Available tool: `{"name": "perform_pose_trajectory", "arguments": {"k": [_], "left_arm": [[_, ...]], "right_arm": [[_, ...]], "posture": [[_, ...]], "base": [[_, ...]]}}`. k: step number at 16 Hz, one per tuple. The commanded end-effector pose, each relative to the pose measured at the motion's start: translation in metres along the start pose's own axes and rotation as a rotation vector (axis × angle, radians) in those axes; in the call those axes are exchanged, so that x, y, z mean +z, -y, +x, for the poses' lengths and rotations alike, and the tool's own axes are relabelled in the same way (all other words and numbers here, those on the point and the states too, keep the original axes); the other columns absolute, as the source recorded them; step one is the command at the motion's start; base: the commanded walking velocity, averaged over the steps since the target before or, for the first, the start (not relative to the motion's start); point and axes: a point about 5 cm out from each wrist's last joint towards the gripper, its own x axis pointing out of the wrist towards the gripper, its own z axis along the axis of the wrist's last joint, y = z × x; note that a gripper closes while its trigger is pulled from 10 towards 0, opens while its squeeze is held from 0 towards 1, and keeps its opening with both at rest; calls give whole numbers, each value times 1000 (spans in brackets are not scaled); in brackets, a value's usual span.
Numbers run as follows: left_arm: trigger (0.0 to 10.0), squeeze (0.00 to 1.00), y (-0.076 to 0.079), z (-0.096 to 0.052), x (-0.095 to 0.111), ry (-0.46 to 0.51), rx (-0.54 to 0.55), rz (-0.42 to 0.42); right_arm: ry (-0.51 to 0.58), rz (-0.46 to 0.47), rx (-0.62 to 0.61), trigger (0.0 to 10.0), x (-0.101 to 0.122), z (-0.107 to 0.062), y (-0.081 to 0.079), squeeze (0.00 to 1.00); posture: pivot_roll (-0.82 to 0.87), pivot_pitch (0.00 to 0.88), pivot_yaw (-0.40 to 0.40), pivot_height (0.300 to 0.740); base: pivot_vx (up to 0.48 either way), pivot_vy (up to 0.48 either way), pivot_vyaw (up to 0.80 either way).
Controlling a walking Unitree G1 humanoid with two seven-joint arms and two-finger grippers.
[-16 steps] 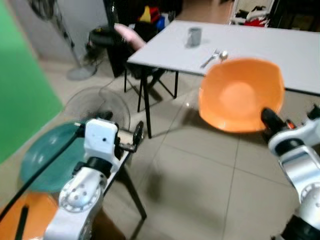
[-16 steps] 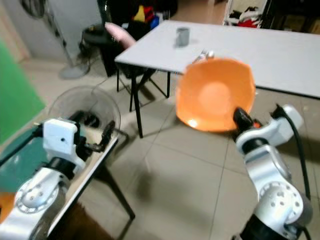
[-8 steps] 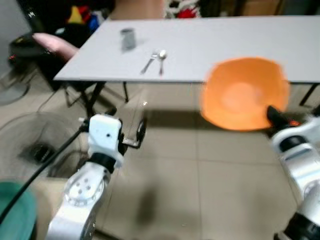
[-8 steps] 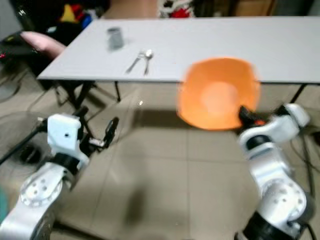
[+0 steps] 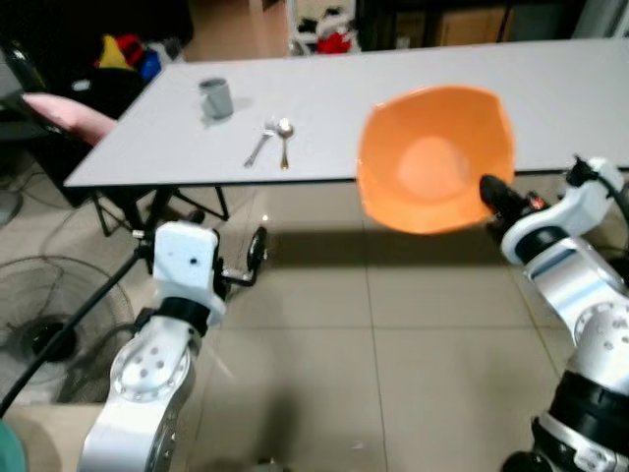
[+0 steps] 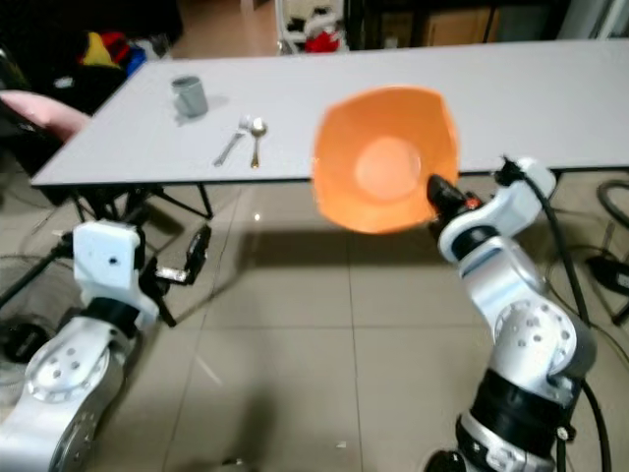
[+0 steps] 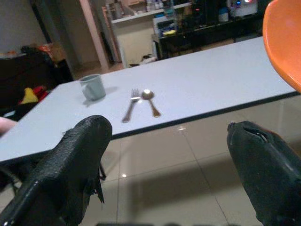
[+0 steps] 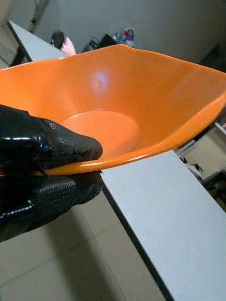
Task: Setting the table
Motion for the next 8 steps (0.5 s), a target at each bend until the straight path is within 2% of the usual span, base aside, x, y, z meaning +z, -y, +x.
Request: {"name": "perform_pose_trajectory", "arguments": {"k": [1,8], "left_arm": [[10000,0,-11,-3,-2,-13,47,28],[10000,0,-17,-6,-4,-29,79,9]], "right_arm": [[-20,6,78,10000,-4,7,-17,0],[-55,-17,77,10000,-13,7,-16,0]], "posture": [[-90,0,52,740],[-86,0,46,740]], "base": [[330,0,0],[368,0,0]]}}
